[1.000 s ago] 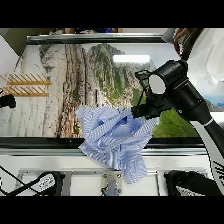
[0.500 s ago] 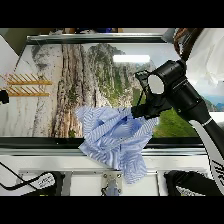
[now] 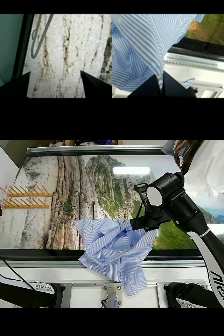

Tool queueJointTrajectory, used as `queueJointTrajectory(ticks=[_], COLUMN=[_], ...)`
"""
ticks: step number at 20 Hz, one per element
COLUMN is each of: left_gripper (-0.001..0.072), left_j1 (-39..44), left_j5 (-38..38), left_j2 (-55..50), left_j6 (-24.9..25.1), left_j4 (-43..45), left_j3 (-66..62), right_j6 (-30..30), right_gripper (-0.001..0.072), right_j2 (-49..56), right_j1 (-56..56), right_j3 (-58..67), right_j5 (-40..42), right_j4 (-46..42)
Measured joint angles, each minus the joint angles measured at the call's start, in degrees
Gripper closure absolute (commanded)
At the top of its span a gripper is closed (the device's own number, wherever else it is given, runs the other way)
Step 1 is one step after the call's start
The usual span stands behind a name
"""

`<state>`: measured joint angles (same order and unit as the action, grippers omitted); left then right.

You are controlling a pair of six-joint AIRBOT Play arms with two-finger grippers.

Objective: Fold the clothes and pants, and hang the long-sleeved shirts on hangers.

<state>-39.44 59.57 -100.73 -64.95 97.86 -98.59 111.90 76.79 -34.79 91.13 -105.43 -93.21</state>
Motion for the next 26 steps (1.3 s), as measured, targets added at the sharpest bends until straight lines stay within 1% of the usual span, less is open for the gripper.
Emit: queueJointTrajectory(ticks=[4,7,10,16,22,26], left_gripper=[0.0020,0.0020,0.0020,0.0020,0.0020,0.0020], left_j1=[-1.0,-1.3,-1.4,-1.6,-2.2,-2.2], left_j5=[-1.9,-2.9,-4.6,-10.9,-15.8,-17.0], left_j2=[-9.1,-14.6,-18.4,-20.7,-21.2,-22.5], left_j6=[6.4,8.5,9.5,13.2,15.0,15.2], left_j4=[0.0,0.7,1.2,2.0,2.9,3.0], left_j3=[-7.6,-13.0,-16.0,-14.1,-12.2,-12.0], right_j6=[0.0,0.0,0.0,0.0,0.0,0.0], right_gripper=[0.0689,0.0688,0.0688,0.0688,0.0688,0.0688], right_j2=[0.4,0.5,0.7,1.0,1.0,1.0], right_j1=[0.0,0.0,0.0,0.0,0.0,0.0], right_j3=[0.0,0.0,0.0,0.0,0.0,0.0], right_j5=[0.0,0.0,0.0,0.0,0.0,0.0], right_j4=[0.0,0.0,0.0,0.0,0.0,0.0])
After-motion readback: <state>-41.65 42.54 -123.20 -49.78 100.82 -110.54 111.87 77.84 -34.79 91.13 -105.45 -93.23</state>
